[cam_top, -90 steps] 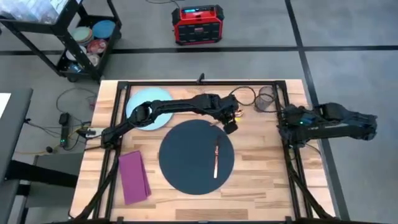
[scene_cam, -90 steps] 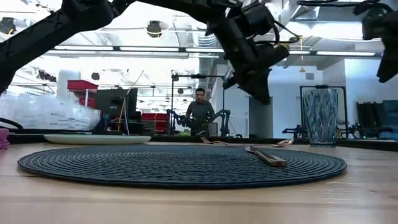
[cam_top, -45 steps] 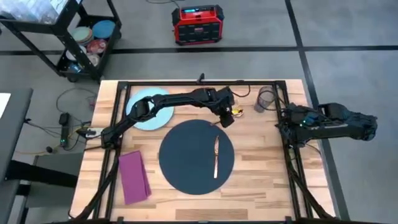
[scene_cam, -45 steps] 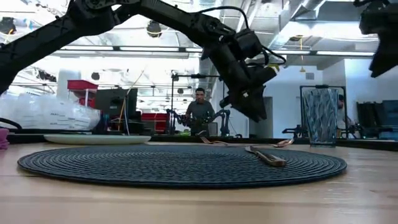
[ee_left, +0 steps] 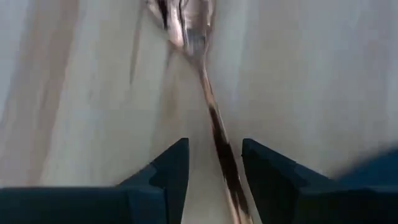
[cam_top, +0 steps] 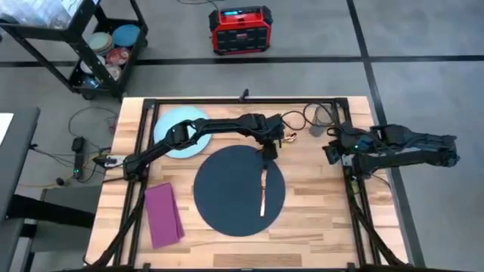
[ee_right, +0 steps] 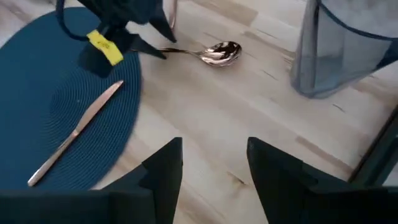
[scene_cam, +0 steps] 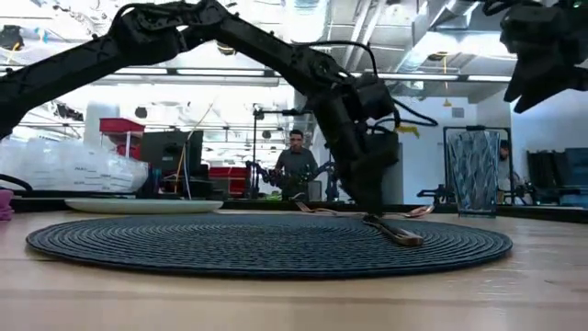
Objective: Set table place
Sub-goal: Put the brown table spoon on the blue table mat to the right of the brown table knife
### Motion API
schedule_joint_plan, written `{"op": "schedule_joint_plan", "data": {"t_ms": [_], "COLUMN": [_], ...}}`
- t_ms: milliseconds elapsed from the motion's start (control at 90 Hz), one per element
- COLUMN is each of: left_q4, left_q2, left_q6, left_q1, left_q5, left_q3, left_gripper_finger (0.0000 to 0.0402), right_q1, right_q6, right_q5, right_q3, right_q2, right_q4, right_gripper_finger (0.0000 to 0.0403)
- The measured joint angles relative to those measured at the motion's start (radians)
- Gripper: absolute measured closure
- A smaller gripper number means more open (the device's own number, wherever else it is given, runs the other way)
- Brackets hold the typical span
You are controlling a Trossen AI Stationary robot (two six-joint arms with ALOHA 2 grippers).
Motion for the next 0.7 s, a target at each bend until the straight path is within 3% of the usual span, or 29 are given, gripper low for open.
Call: {"op": "schedule_joint_plan", "data": {"t_ms": [144,322,700], "left_q4": [-0.018,-0.02,-0.027], "left_q2": [0.015,0.017,0.02], "left_q6": [-0.011,-0.007,-0.038], "left_q1": [0.003,0.003,0.012], "left_q5": [0.005,0.029,0.012], "left_q3": [0.004,0.004,0.053], "left_gripper_finger": [0.0287,0.0386,0.04], "right_q1": [0.0,0.0,0.0], "right_q6": [0.015,0.039,0.032], "right_q5": [0.001,0.027,0.033], "right_q3": [0.0,0.0,0.0], "right_q2": [0.036,0.05,0.049], "right_q4": [0.029,0.044,0.053], "right_gripper_finger": [0.0237,0.0237,0.0237]}}
